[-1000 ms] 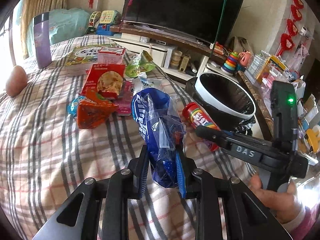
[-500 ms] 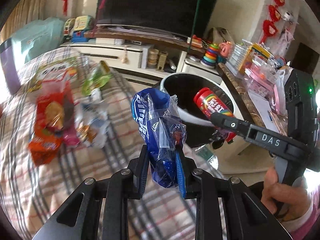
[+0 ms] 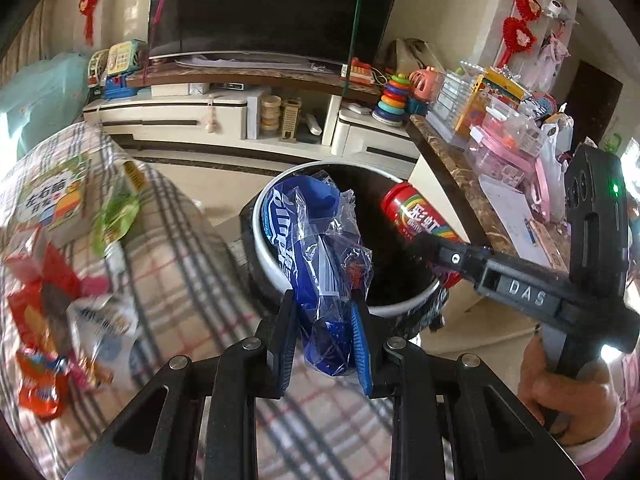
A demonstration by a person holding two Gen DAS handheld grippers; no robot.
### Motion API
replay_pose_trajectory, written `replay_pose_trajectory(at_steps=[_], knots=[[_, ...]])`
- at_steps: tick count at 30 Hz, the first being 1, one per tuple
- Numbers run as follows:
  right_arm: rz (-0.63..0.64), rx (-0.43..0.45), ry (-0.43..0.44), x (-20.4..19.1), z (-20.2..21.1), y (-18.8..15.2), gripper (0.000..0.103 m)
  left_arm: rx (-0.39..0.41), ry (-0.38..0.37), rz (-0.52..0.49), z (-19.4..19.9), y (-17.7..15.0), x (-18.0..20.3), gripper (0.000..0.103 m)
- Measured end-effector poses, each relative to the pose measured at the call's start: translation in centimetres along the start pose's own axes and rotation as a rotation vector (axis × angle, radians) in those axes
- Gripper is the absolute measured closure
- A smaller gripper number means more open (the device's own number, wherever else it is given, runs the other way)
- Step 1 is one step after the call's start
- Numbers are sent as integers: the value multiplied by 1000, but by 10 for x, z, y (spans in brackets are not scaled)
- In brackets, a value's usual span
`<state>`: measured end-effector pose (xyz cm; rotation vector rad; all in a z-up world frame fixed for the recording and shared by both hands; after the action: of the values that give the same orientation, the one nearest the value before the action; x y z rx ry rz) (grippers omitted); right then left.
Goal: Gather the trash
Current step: 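Carry bag and can over the bin and open both tools to drop them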
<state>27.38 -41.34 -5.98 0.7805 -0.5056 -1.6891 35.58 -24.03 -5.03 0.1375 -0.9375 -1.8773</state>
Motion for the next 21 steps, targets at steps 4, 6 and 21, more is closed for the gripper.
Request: replay_pose_trajectory(at_steps=[4, 6, 21], knots=[[-1, -6, -14, 6, -9, 8, 74, -19, 1, -15, -19, 13, 2, 79], [-1, -10, -18, 9, -12, 10, 74, -28, -2, -14, -28, 19, 2, 79], [-5, -45, -42, 19, -34, 23, 74, -71, 13, -3, -77, 46, 0, 75]])
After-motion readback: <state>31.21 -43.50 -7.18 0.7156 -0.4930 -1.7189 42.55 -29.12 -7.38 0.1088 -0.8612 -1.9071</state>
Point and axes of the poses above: each gripper's, at about its wrist camera, not at the fingertips, and z roughly against the way its jaws point, x to its right, y to its top, the point moved 3 cm from there along -z, roughly the way its jaws point, and after that the axes turned 8 degrees about -y, right-handed, at the moved point
